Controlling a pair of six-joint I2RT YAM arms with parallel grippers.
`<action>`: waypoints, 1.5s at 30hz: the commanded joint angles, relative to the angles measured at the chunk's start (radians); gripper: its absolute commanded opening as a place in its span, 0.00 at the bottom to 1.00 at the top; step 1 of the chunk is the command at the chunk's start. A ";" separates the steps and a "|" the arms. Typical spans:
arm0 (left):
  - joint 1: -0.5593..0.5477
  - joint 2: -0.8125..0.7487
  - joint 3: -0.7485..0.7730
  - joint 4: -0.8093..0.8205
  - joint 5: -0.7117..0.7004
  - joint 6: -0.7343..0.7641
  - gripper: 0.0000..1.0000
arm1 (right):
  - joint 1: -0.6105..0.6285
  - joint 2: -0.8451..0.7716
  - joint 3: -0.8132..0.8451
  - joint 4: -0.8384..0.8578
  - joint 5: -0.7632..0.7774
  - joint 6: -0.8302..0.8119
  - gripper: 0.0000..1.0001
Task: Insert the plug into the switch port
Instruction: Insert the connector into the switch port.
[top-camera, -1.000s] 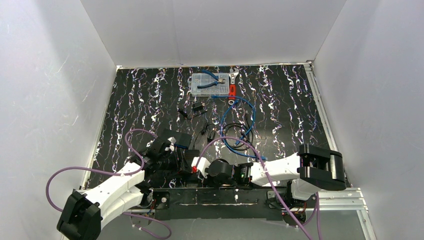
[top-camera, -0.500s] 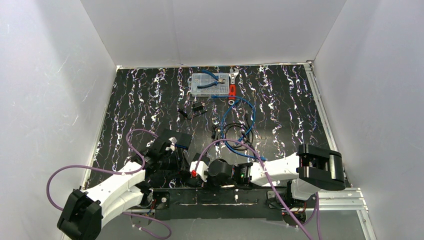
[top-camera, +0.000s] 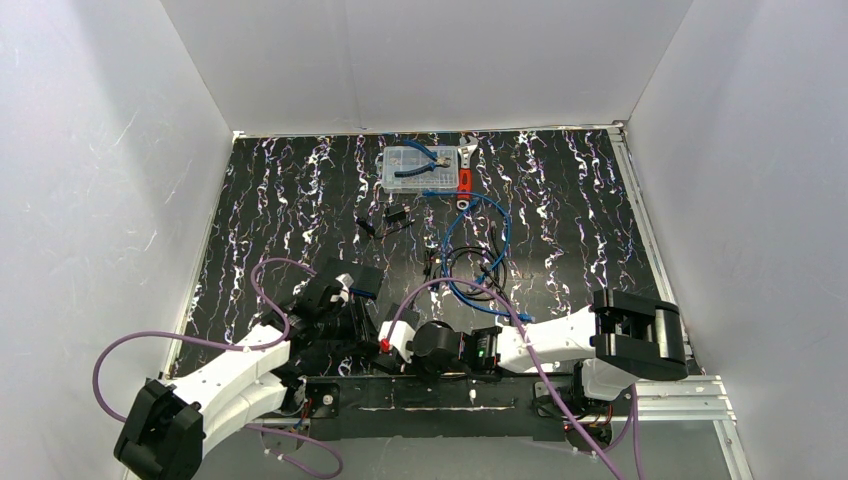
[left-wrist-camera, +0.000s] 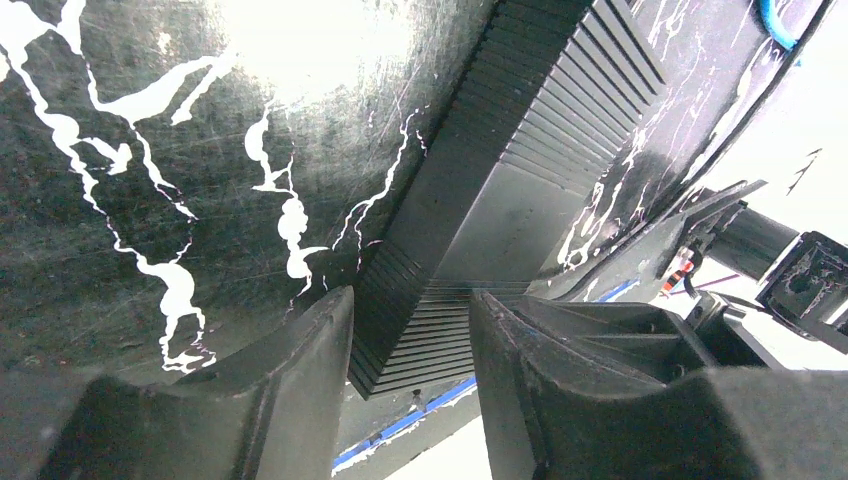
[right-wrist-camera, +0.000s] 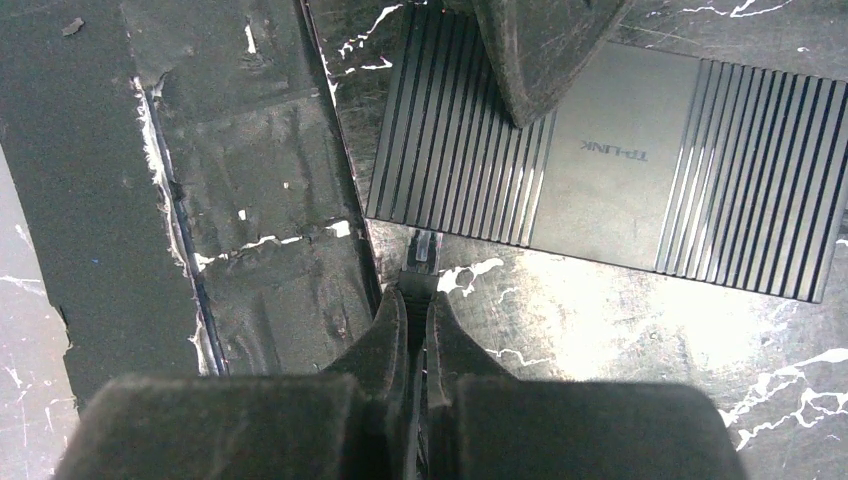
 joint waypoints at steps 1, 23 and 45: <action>-0.029 0.008 -0.039 0.033 0.095 -0.022 0.42 | -0.018 -0.007 0.094 0.195 0.059 -0.039 0.01; -0.035 -0.042 -0.059 0.026 0.096 -0.037 0.37 | -0.066 -0.055 0.083 0.166 0.023 -0.047 0.01; -0.041 -0.067 -0.080 0.046 0.123 -0.057 0.37 | -0.101 -0.037 0.066 0.227 0.009 -0.015 0.01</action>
